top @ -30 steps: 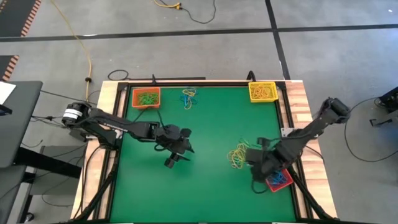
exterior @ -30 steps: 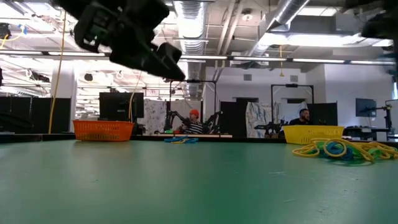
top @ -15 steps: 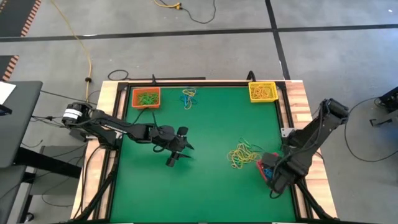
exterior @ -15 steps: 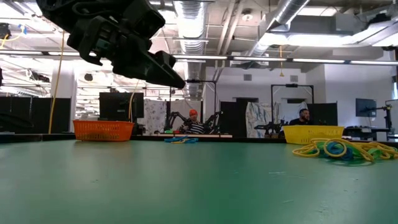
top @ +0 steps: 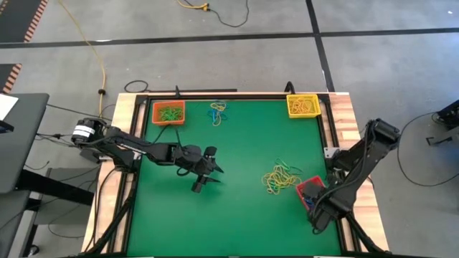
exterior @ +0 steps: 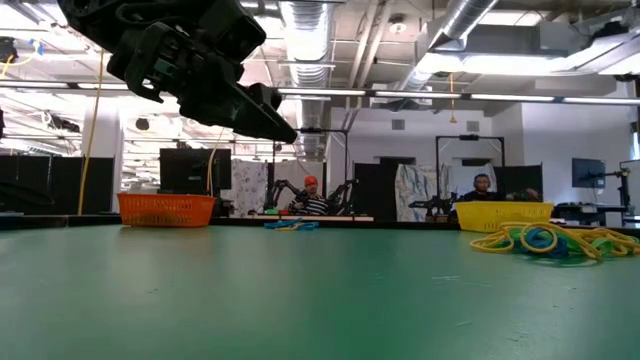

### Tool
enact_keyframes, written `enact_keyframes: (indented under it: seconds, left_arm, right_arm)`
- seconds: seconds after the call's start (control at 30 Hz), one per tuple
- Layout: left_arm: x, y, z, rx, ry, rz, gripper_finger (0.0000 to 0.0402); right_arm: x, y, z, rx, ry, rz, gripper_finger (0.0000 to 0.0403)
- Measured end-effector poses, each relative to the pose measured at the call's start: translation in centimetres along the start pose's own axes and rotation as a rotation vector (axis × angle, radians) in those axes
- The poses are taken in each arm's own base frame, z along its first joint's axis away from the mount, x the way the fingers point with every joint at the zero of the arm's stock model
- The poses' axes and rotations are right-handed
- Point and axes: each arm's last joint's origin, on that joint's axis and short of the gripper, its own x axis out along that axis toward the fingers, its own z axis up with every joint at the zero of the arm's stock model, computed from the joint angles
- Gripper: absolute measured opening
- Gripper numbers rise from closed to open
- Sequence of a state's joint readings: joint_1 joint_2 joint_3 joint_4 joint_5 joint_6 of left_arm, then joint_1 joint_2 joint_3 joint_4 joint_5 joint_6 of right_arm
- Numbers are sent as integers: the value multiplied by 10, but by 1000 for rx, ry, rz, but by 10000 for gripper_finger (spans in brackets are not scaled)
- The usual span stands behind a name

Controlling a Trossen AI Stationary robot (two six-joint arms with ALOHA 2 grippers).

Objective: Sort rubber bands into baskets
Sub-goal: Put the blue rubber band into the red bin

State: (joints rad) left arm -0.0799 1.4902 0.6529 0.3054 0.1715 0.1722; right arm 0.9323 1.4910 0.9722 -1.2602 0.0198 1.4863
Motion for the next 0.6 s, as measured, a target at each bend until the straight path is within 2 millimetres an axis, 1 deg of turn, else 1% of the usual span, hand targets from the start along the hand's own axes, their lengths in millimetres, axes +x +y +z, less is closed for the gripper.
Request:
enact_keyframes:
  seconds: [0.1, 0.2, 0.37, 0.6]
  left_arm:
    - [0, 0, 0, -8, 0, -2, 175]
    - [0, -3, 0, -11, 0, -9, 175]
    - [1, -7, 1, 0, 0, -22, 175]
    - [1, -7, 1, -3, 1, -17, 175]
  right_arm:
    - [10, -2, -3, 1, 19, -19, 63]
    - [11, -3, -3, 6, 20, -24, 77]
    - [8, -6, -3, 9, 8, -11, 107]
    - [-3, -14, -2, 45, -50, 49, 164]
